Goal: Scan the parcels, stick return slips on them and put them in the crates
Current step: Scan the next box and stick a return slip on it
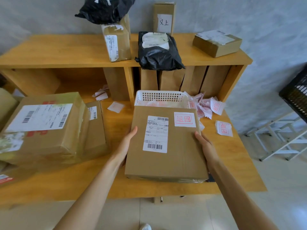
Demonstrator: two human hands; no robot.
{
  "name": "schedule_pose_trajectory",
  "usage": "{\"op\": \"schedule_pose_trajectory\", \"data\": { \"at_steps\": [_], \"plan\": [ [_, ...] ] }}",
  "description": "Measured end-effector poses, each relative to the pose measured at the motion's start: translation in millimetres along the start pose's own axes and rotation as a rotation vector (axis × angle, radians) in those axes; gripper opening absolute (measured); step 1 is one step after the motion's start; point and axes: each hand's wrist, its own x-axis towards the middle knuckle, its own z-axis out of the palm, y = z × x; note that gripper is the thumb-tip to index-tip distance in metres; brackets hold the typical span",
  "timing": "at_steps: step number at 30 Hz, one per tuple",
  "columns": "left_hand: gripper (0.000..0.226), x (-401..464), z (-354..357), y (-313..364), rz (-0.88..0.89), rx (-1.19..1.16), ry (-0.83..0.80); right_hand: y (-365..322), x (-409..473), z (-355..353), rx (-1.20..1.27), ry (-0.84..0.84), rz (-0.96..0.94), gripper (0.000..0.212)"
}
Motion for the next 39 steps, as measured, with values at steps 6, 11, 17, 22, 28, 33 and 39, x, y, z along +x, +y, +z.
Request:
{"op": "schedule_pose_trajectory", "data": {
  "at_steps": [6,11,17,22,28,33,39],
  "plan": [
    [0.047,22.6,26.8,68.2,0.2,0.009,-0.086,-77.7,-14.0,-10.5,0.016,-0.024,-0.162,0.029],
    [0.025,34.8,75.2,101.8,0.251,-0.007,-0.21,-113.9,-32.4,-37.9,0.013,0.05,-0.244,0.044],
    [0.052,41.4,168.3,120.9,0.215,0.007,-0.463,-132.9,-72.8,-102.9,0.086,0.289,-0.285,0.05],
    [0.056,34.5,260.5,120.8,0.229,0.048,-0.621,-145.8,-115.4,-170.7,0.132,0.452,-0.359,0.04],
    [0.062,15.0,384.2,92.5,0.19,0.033,-0.714,-145.7,-161.9,-273.2,0.178,0.593,-0.427,0.035],
    [0.036,-13.3,497.5,56.1,0.118,0.025,-0.788,-139.7,-194.0,-378.8,0.208,0.652,-0.462,0.037],
    [0.034,-36.2,624.8,36.6,0.131,0.009,-0.854,-159.4,-217.4,-500.5,0.207,0.697,-0.505,0.041]
  ]
}}
